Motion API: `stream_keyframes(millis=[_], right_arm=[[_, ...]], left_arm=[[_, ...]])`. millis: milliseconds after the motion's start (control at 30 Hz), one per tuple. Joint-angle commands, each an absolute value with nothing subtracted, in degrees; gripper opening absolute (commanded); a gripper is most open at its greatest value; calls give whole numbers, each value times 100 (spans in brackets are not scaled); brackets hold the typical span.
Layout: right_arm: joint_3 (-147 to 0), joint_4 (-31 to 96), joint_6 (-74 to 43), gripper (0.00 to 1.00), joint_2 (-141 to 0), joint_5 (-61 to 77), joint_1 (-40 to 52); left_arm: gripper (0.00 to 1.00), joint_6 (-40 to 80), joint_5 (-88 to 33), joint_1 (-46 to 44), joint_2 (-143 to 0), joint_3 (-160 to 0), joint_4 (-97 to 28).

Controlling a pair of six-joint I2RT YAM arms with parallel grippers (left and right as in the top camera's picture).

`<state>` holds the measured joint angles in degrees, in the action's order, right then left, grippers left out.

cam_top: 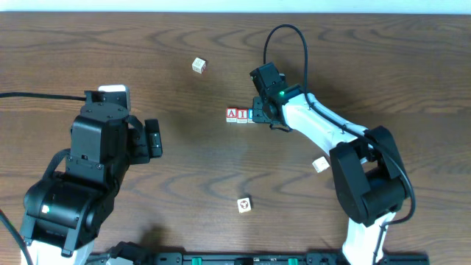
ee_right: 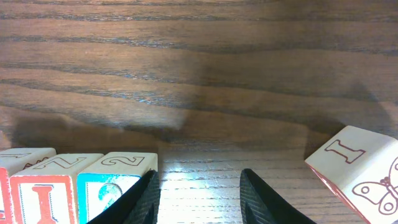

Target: Spell out Ai2

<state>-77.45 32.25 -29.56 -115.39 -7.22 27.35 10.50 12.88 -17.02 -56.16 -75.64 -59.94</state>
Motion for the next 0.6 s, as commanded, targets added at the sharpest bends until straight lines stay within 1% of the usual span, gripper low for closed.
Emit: stream_keyframes(millis=[0, 467, 567], right_arm=[[-7745, 3192, -3039, 41, -11616, -744, 2751], [-7745, 3103, -3035, 41, -11616, -755, 2751], [-7747, 3092, -3013, 42, -11609, -996, 2707]], left_arm=[[95, 1052, 1391, -1688, -5625, -7634, -6003], [95, 1052, 1391, -1688, -5625, -7634, -6003], [96, 1052, 1391, -1688, -5625, -7634, -6003]])
